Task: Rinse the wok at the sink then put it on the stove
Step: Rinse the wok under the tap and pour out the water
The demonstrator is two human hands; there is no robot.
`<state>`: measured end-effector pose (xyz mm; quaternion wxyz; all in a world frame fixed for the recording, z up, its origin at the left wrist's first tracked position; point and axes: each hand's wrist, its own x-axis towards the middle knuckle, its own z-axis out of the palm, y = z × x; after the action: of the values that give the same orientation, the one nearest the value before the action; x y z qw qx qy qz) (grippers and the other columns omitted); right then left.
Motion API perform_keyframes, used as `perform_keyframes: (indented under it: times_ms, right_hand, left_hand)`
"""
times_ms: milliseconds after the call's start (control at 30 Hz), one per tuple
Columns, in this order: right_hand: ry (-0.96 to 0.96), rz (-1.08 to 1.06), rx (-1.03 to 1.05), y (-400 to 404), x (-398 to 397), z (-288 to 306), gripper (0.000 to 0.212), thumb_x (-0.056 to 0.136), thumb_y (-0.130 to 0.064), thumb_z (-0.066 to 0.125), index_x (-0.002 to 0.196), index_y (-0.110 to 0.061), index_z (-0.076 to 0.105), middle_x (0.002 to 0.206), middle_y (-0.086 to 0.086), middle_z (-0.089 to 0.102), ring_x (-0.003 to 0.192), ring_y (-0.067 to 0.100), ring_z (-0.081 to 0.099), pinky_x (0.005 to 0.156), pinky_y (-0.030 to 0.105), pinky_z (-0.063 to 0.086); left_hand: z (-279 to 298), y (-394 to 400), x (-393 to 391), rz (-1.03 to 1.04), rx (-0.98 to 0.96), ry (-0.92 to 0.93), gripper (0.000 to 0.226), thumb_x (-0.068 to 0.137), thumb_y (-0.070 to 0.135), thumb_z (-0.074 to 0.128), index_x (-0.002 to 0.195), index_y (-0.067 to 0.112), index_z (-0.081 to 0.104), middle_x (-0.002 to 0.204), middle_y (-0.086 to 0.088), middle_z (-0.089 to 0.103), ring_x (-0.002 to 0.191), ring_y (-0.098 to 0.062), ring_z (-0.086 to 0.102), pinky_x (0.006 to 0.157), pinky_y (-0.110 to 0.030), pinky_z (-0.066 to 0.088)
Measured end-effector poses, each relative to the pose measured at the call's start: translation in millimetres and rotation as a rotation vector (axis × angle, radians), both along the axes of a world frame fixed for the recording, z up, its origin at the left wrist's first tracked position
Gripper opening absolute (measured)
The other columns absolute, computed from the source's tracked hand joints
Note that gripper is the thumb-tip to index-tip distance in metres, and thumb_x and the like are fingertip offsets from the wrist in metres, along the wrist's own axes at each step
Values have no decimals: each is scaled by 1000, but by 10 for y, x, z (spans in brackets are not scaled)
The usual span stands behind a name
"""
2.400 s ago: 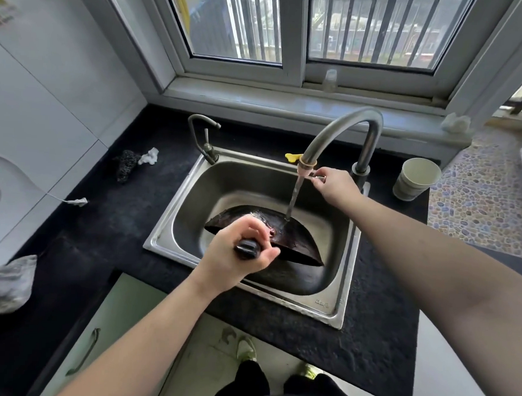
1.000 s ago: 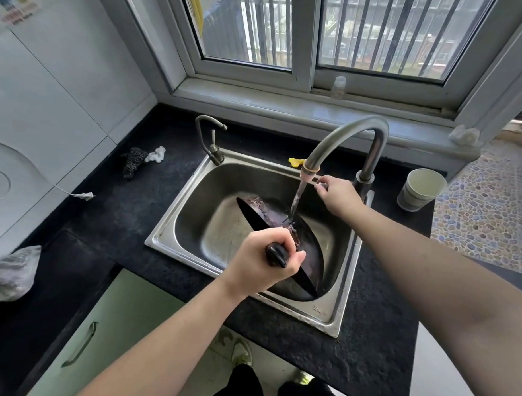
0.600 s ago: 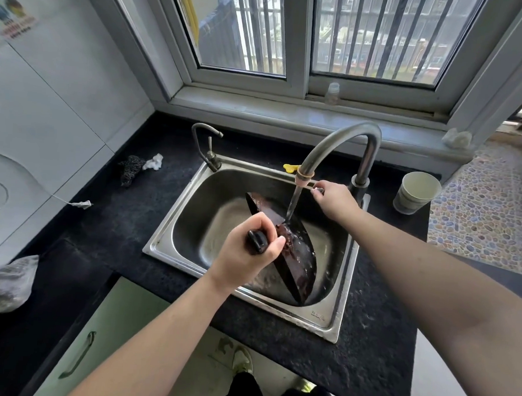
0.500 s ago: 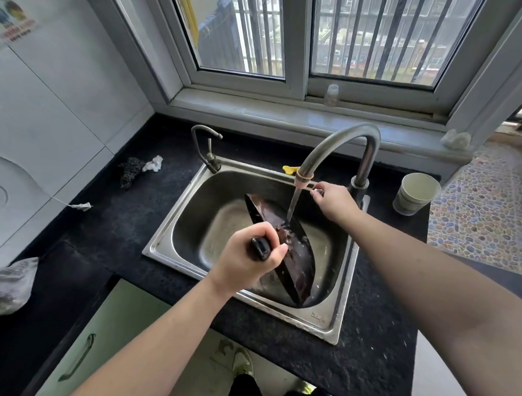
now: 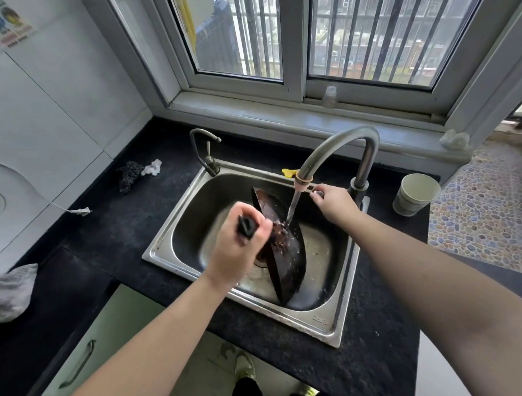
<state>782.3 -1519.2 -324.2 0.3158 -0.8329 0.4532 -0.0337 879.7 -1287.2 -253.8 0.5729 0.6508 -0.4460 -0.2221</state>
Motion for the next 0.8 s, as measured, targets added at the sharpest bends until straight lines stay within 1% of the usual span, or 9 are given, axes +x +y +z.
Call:
perform_keyframes:
  times_ms: [67, 133, 233, 300, 400, 500, 633, 733, 800]
  right_hand:
    - [1, -8, 2, 0, 1, -2, 36, 99, -34, 47, 127, -15, 59, 122, 11, 66, 116, 30, 56, 95, 35, 43]
    - [1, -11, 3, 5, 3, -5, 36, 99, -34, 47, 127, -14, 59, 123, 11, 66, 117, 30, 56, 94, 34, 43]
    - [-3, -25, 9, 15, 12, -4, 36, 99, -34, 47, 127, -15, 59, 123, 10, 65, 118, 30, 56, 95, 34, 42]
    - [1, -33, 13, 25, 23, -2, 36, 99, -34, 46, 128, -16, 58, 124, 9, 65, 118, 29, 56, 95, 33, 43]
    - [-1, -50, 23, 34, 34, -5, 36, 99, -34, 47, 129, -18, 59, 123, 8, 66, 117, 28, 57, 93, 32, 43]
    - [-11, -74, 35, 49, 42, -9, 36, 99, -33, 48, 129, -18, 59, 122, 7, 66, 114, 27, 58, 88, 29, 42]
    - [-6, -94, 32, 64, 63, -13, 36, 99, -34, 48, 128, -17, 60, 119, 9, 67, 111, 28, 59, 84, 28, 40]
    - [2, -109, 21, 75, 74, -27, 34, 99, -34, 48, 124, -14, 61, 115, 12, 68, 109, 30, 59, 81, 28, 37]
    - [-5, -116, 16, 90, 80, -25, 34, 100, -33, 48, 121, -11, 61, 114, 14, 67, 108, 31, 59, 80, 27, 35]
  left_hand:
    - [55, -26, 133, 115, 7, 41, 17, 95, 24, 58, 88, 10, 54, 78, -16, 57, 77, -38, 55, 81, -40, 50]
    - [79, -52, 311, 237, -4, 68, 20, 98, 30, 54, 81, 20, 56, 73, -3, 59, 77, -26, 59, 90, -41, 52]
    - [78, -99, 613, 320, 6, 167, 26, 92, 45, 56, 70, 32, 56, 65, 8, 57, 71, -13, 59, 95, -53, 50]
    - [62, -133, 772, 347, -4, 223, 28, 89, 46, 59, 66, 32, 56, 59, 9, 55, 66, -10, 59, 94, -55, 50]
    - [68, -207, 910, 362, -44, 298, 31, 94, 35, 58, 65, 26, 53, 55, 9, 50, 61, -10, 52, 88, -47, 50]
    - [102, -299, 1021, 354, -91, 361, 30, 97, 25, 57, 69, 19, 48, 54, 9, 46, 58, -11, 46, 78, -39, 43]
    - [187, -408, 1069, 255, -65, 271, 28, 96, 22, 59, 70, 21, 51, 55, 10, 47, 59, -11, 45, 75, -35, 43]
    - [288, -422, 1129, 155, -42, 147, 27, 90, 36, 62, 65, 32, 53, 57, 10, 49, 63, -16, 47, 75, -37, 44]
    - [390, -423, 1212, 94, -28, 95, 25, 87, 40, 62, 65, 31, 54, 58, 8, 49, 65, -22, 47, 75, -40, 45]
